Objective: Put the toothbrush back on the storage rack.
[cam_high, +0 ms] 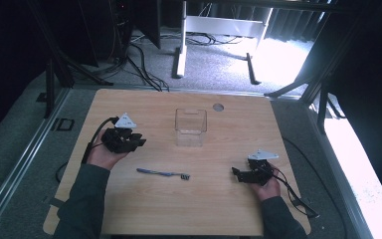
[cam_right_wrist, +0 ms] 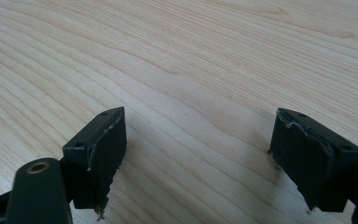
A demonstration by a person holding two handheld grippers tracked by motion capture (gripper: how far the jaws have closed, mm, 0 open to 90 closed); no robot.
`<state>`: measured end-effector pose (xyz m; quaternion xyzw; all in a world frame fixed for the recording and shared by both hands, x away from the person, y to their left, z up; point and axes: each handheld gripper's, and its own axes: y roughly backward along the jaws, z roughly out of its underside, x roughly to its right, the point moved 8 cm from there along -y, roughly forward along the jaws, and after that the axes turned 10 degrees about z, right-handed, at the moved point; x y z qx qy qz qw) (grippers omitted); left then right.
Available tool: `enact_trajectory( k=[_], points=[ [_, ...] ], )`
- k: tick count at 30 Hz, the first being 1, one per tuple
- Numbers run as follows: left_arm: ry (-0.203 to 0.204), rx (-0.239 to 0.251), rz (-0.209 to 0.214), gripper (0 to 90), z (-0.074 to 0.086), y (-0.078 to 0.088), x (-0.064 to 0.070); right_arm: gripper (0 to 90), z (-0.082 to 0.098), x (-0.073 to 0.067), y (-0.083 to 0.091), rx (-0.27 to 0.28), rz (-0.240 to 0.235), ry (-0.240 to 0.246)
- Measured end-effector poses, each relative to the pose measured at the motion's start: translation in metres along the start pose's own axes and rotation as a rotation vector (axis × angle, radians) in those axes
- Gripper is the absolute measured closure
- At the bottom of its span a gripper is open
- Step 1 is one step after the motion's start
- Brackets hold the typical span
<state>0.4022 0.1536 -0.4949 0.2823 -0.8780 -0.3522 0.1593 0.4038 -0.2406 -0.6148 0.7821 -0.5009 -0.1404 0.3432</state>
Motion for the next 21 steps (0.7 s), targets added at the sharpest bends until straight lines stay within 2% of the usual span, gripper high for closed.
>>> enact_trajectory(
  k=[7, 21],
  points=[
    [-0.001, -0.015, 0.007, 70.9, -0.002, -0.003, -0.001, 18.1, 0.000, 0.000, 0.000, 0.001, 0.000, 0.001],
    [-0.050, -0.059, 0.032, 70.9, -0.002, -0.016, 0.006, 18.1, 0.000, 0.000, 0.000, 0.000, 0.000, -0.001]
  ],
)
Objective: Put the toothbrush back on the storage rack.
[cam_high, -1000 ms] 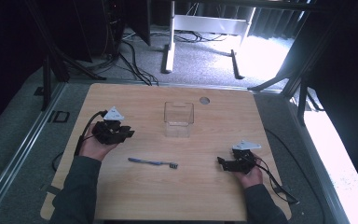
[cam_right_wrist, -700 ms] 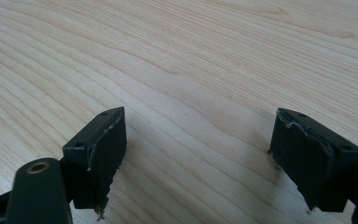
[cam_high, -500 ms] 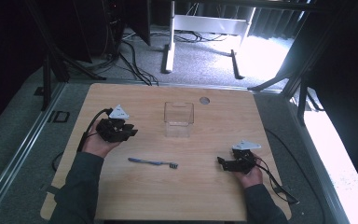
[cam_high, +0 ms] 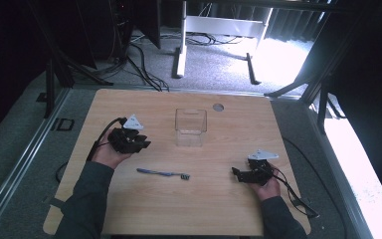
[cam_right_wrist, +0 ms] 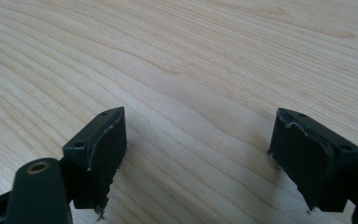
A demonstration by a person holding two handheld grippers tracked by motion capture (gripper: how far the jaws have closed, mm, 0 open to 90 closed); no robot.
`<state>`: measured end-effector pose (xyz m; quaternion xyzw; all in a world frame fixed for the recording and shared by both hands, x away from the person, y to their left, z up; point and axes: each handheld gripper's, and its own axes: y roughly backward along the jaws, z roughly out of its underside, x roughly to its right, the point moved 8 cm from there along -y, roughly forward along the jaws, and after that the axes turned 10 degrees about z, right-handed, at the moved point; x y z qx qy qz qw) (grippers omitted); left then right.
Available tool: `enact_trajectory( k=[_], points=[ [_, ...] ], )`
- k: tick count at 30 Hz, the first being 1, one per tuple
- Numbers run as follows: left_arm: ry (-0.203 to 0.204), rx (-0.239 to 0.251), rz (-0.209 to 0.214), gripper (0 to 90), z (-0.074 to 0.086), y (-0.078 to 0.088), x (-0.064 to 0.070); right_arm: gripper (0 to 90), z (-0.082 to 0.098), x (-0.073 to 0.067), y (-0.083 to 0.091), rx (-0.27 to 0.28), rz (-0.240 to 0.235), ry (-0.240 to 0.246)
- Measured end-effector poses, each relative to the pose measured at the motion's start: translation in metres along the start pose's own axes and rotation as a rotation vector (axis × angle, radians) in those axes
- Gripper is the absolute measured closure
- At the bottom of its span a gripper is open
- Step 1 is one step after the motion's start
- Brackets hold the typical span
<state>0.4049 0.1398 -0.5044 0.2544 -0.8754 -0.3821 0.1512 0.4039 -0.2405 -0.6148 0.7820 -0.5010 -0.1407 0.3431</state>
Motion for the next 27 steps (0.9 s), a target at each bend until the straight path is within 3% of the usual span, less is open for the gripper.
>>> enact_trajectory(
  k=[20, 27],
  points=[
    [-0.081, -0.083, 0.039, 69.9, -0.003, -0.017, 0.014, 18.2, 0.000, 0.000, 0.000, -0.001, 0.000, -0.003],
    [-0.092, -0.097, 0.051, 69.7, -0.004, -0.019, 0.015, 18.1, 0.000, 0.000, 0.000, -0.001, 0.000, -0.003]
  ],
)
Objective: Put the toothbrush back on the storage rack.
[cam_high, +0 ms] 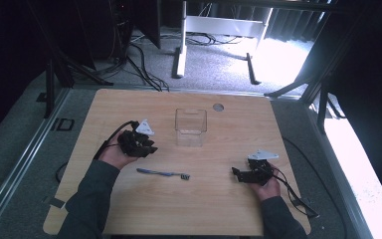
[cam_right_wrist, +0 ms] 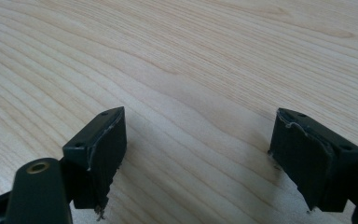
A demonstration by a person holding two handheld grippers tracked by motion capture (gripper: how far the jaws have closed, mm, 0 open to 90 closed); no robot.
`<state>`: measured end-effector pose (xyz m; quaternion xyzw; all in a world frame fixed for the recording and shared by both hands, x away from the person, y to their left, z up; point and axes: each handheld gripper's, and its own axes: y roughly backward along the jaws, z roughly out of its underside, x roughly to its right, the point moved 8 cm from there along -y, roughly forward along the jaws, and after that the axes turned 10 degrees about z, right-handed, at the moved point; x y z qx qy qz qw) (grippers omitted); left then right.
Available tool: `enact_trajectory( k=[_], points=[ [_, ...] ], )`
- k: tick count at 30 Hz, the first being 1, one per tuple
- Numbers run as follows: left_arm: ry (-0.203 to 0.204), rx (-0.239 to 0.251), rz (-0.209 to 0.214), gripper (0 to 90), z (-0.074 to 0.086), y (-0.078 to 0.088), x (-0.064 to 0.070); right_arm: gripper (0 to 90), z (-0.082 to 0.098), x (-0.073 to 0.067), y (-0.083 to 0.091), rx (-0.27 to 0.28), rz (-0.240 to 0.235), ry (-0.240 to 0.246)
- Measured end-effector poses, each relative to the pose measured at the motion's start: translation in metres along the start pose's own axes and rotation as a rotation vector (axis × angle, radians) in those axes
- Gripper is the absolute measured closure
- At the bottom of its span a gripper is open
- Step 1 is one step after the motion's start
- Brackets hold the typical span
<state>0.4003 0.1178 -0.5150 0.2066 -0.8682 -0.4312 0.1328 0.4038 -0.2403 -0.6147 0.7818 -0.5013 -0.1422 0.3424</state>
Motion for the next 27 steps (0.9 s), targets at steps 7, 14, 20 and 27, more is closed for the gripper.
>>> enact_trajectory(
  k=[7, 14, 20, 27],
  points=[
    [-0.018, -0.013, -0.003, 68.4, -0.003, -0.005, 0.002, 18.1, 0.000, 0.000, 0.000, 0.000, 0.000, 0.000],
    [-0.030, -0.024, -0.005, 68.5, -0.005, -0.007, 0.004, 18.1, 0.000, 0.000, 0.000, 0.000, 0.000, 0.000],
    [-0.046, -0.047, 0.003, 69.7, -0.007, -0.010, 0.006, 18.2, 0.000, 0.000, 0.000, 0.000, 0.000, 0.001],
    [-0.066, -0.072, 0.022, 69.5, -0.010, -0.013, 0.011, 18.2, 0.000, 0.000, 0.000, 0.000, 0.000, 0.000]
  ],
)
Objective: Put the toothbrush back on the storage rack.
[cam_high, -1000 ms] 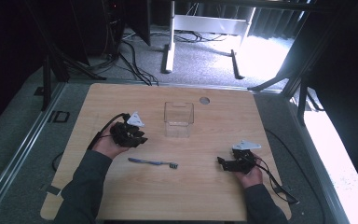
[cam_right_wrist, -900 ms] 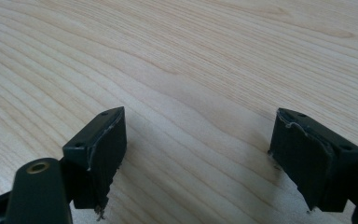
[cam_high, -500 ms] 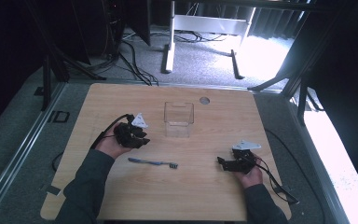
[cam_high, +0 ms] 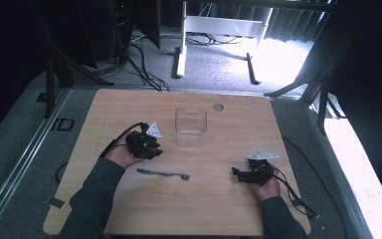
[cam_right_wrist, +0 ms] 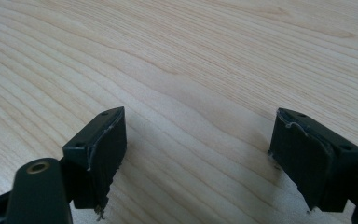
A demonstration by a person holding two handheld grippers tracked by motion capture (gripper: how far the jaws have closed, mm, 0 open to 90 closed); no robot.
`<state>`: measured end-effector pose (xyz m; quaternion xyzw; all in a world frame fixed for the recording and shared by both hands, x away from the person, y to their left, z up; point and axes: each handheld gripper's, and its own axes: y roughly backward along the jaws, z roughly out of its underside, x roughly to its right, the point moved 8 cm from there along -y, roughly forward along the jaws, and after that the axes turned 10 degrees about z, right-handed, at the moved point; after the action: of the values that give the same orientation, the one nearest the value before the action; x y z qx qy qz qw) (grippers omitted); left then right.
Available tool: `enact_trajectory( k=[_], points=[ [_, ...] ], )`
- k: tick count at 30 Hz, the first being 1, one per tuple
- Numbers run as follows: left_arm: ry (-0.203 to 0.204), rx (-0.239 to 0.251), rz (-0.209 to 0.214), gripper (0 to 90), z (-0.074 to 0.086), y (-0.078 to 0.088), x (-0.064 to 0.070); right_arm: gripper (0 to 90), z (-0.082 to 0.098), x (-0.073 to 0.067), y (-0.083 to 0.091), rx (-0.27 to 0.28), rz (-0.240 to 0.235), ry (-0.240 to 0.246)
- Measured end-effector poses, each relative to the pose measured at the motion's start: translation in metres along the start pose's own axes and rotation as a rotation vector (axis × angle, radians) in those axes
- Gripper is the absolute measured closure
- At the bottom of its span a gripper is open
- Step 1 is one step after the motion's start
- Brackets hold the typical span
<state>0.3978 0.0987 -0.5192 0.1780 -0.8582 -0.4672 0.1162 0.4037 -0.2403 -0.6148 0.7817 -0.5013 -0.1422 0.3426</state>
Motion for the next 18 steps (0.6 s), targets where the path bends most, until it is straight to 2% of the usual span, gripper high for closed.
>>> enact_trajectory(
  k=[10, 18],
  points=[
    [-0.015, -0.040, 0.008, 67.1, 0.004, -0.005, 0.002, 18.1, 0.000, 0.000, 0.000, 0.000, 0.000, -0.001],
    [-0.029, -0.074, 0.035, 66.6, 0.006, -0.011, 0.006, 18.1, 0.000, 0.000, 0.000, 0.000, 0.000, 0.001]
  ],
)
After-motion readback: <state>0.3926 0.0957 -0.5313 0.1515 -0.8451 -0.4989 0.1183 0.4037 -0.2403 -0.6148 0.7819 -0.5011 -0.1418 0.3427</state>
